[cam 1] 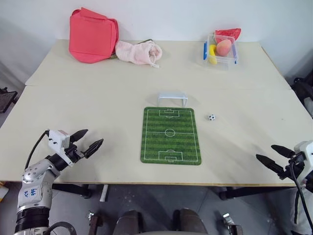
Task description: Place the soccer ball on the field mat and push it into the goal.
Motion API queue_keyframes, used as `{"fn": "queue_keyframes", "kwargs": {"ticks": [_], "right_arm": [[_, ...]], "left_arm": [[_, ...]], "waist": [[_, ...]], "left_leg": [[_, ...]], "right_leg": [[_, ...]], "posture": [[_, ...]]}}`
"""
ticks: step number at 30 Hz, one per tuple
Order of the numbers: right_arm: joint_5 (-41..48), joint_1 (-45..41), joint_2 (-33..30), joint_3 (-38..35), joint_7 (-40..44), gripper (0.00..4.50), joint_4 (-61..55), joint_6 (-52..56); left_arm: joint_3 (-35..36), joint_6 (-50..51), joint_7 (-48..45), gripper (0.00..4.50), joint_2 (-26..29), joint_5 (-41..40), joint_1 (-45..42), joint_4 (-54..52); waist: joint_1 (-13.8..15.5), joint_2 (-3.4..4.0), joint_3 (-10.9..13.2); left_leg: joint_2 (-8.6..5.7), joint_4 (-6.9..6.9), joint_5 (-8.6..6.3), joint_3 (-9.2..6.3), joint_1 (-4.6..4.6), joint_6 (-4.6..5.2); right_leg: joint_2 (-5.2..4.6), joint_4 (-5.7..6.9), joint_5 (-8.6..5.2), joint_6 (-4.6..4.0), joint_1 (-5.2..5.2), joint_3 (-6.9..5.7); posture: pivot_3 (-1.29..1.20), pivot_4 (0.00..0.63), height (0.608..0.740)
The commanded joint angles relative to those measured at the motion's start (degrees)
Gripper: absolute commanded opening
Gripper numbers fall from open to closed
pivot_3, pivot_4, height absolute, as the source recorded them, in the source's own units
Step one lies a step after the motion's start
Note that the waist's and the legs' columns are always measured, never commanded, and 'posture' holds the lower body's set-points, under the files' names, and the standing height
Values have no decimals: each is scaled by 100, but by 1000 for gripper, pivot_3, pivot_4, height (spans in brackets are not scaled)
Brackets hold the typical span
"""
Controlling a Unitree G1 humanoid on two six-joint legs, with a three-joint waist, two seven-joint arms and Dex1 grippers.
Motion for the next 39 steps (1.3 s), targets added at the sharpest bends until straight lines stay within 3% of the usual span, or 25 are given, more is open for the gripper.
{"fn": "queue_keyframes", "kwargs": {"ticks": [1,11,18,23,27,39], "right_arm": [[132,63,-115,-276,5,3825,-222,64],[232,-138,-312,-217,-74,3825,-534,650],[355,-1605,-588,503,-37,3825,-747,1277],[-115,-3254,-611,1862,618,3825,212,1351],[-913,-4737,-164,2861,867,3825,1944,842],[-2118,-6293,884,3526,956,3825,5135,-972]], "left_arm": [[52,-163,164,4500,71,187,1,-101],[62,238,16,4500,82,-29,13,-395],[-237,487,-244,4500,174,-28,-473,-582],[-841,589,-937,4500,191,26,-1073,-535],[-1148,480,-1539,4500,89,-86,-1433,-465],[-1217,353,-2213,4500,24,-207,-1120,-764]], "waist": [[-1,0,0],[-4,0,0],[-12,-2,1],[-11,-5,3],[-26,-9,6],[-223,-2,12]], "left_leg": [[0,0,0,0,0,0],[-2,1,0,0,0,0],[3,9,1,4,1,-1],[-1,14,0,4,-7,0],[-3,13,-1,4,-21,2],[1,30,-1,-27,-58,3]], "right_leg": [[0,-1,0,0,0,0],[0,0,0,0,0,2],[5,4,0,0,-1,5],[5,7,3,6,-4,1],[7,15,6,10,-12,-6],[4,13,9,16,-18,-50]], "posture": [[0,150,740],[0,150,740],[0,150,740],[0,150,740],[0,150,740],[0,150,740]]}}
